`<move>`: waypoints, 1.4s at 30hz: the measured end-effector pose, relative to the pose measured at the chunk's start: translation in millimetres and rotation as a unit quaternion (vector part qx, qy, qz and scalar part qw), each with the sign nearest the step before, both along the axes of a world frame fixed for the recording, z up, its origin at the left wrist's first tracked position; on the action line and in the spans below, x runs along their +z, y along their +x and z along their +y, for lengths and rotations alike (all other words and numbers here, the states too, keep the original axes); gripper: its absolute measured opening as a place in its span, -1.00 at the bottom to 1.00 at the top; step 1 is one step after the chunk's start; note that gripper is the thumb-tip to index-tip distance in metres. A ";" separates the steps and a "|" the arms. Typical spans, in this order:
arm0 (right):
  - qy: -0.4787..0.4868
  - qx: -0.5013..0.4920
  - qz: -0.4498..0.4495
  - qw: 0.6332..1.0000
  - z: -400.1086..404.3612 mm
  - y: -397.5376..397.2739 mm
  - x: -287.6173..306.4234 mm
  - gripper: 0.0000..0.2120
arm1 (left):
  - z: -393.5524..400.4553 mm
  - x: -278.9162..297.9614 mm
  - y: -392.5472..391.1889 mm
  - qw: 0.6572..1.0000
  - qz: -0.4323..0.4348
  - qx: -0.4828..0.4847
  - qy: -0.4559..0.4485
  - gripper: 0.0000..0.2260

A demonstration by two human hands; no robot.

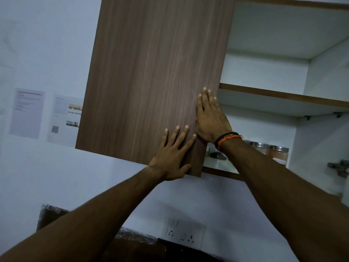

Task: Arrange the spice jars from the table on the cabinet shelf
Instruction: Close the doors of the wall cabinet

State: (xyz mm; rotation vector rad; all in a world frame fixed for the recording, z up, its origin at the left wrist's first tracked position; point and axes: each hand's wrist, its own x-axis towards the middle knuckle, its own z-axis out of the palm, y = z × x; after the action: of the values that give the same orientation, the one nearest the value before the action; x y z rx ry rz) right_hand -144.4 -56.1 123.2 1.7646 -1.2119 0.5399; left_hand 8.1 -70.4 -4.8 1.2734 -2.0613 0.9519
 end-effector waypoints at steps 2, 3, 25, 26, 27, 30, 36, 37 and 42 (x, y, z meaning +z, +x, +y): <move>-0.011 0.002 -0.002 1.000 -3.4 0.3 -2.7 -0.32 | -4.0 -2.2 -0.9 1.000 0.000 0.008 -0.009 -0.10; -0.016 0.001 -0.001 1.000 -4.0 0.5 -3.5 -0.32 | -5.4 -2.9 -1.3 1.000 0.000 0.010 -0.014 -0.10; 0.064 -0.025 -0.079 0.994 81.5 -60.8 -6.9 -0.53 | 53.7 5.3 -34.4 0.985 0.006 -0.112 0.133 -0.21; 0.056 -0.031 -0.076 0.995 88.7 -68.8 -6.5 -0.56 | 55.3 3.2 -40.3 0.984 -0.021 -0.121 0.127 -0.22; 0.047 -0.041 -0.074 0.995 100.0 -82.0 -6.5 -0.59 | 58.3 0.4 -52.0 0.982 -0.053 -0.135 0.122 -0.22; 0.009 -0.070 -0.061 0.996 134.9 -122.3 -5.1 -0.66 | 68.5 -7.2 -88.8 0.971 -0.127 -0.180 0.097 -0.22; -0.077 -0.212 -0.066 0.972 226.3 -203.8 -3.2 -0.78 | 113.8 -8.6 -186.2 0.942 -0.098 -0.308 0.090 -0.32; -0.082 -0.245 -0.066 0.964 244.7 -218.6 -3.9 -0.79 | 125.7 -5.6 -206.7 0.932 -0.090 -0.338 0.094 -0.33; -0.107 -0.343 -0.028 0.933 315.7 -274.2 -4.2 -0.78 | 181.4 7.6 -286.6 0.888 -0.076 -0.440 0.107 -0.31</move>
State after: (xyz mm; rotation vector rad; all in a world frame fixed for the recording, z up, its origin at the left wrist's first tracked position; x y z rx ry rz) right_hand -418.6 259.7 119.0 1.0465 -1.6303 0.2882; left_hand -278.6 111.0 2.8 0.2254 -2.5259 0.4022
